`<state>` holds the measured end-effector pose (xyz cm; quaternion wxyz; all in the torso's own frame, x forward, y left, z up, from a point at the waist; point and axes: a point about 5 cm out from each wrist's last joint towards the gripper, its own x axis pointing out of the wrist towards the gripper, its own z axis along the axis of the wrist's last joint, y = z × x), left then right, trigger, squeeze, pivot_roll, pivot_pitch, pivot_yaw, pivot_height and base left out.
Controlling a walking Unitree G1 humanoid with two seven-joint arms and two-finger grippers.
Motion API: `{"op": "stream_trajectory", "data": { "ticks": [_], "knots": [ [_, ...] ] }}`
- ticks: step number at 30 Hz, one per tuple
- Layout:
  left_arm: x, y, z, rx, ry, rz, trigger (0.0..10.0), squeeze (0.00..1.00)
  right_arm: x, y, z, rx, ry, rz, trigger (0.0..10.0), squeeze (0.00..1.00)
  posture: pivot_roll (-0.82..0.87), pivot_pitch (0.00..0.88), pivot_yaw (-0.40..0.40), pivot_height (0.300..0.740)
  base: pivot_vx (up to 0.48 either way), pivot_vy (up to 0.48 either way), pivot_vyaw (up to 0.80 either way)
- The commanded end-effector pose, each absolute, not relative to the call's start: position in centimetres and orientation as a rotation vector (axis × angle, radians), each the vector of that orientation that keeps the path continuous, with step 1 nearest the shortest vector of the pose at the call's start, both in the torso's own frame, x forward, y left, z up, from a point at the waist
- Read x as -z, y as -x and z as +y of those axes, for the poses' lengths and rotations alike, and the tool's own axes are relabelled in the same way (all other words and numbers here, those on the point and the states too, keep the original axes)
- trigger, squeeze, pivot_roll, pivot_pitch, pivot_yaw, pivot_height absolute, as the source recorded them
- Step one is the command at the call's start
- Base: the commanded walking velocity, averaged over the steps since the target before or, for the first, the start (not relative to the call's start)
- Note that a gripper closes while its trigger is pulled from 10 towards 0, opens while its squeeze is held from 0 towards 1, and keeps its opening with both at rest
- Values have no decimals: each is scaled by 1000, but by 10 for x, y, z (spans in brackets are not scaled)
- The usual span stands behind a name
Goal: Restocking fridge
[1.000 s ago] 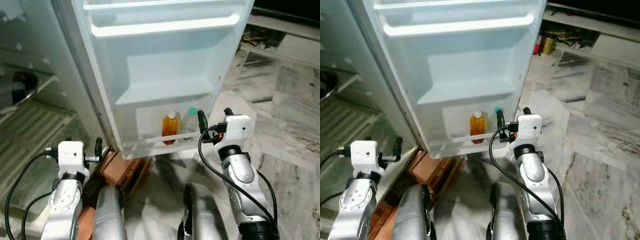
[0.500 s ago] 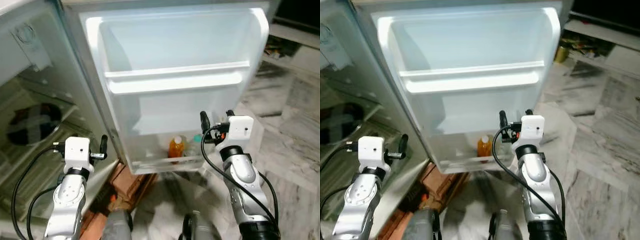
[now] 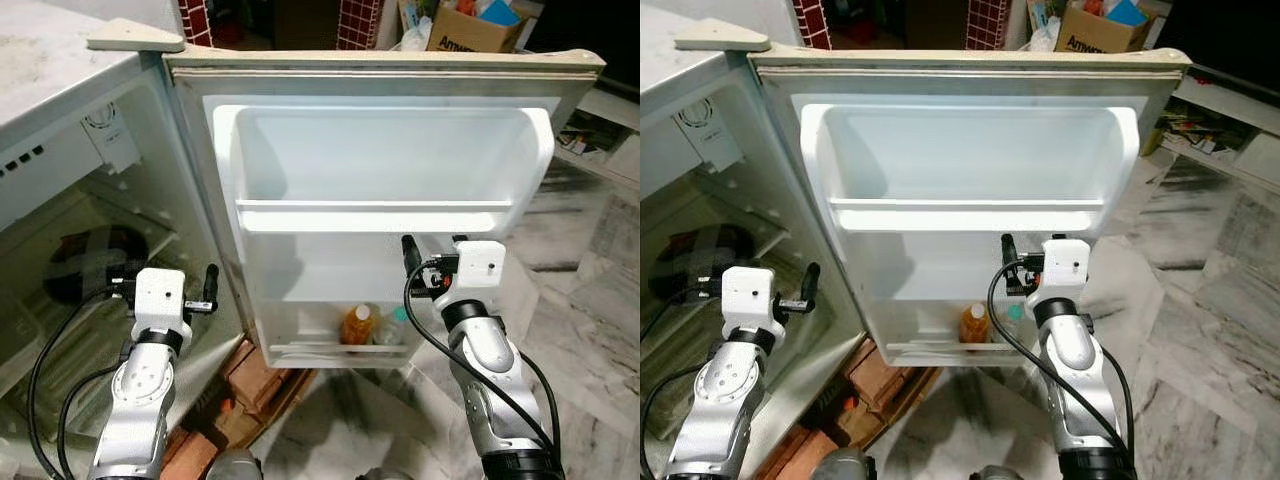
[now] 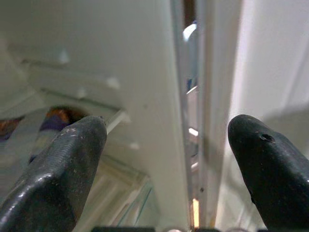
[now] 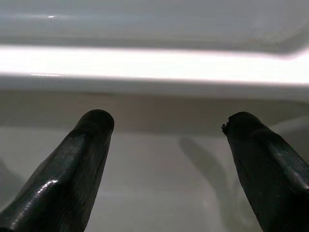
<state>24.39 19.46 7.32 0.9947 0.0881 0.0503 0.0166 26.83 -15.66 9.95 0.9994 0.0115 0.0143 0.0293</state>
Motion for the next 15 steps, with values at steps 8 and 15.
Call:
{"op": "stream_trajectory", "data": {
  "ticks": [8,15],
  "knots": [
    [-71,-242,196,-51,-183,119,10000,0,-104,-270,-157,-62,-28,20,10000,0,-13,50,-37,740,-311,0,0],
    [-71,-242,198,-61,-193,123,10000,0,-107,-271,-154,-74,-29,14,10000,0,-10,61,-38,740,-234,-209,0]
  ]
}}
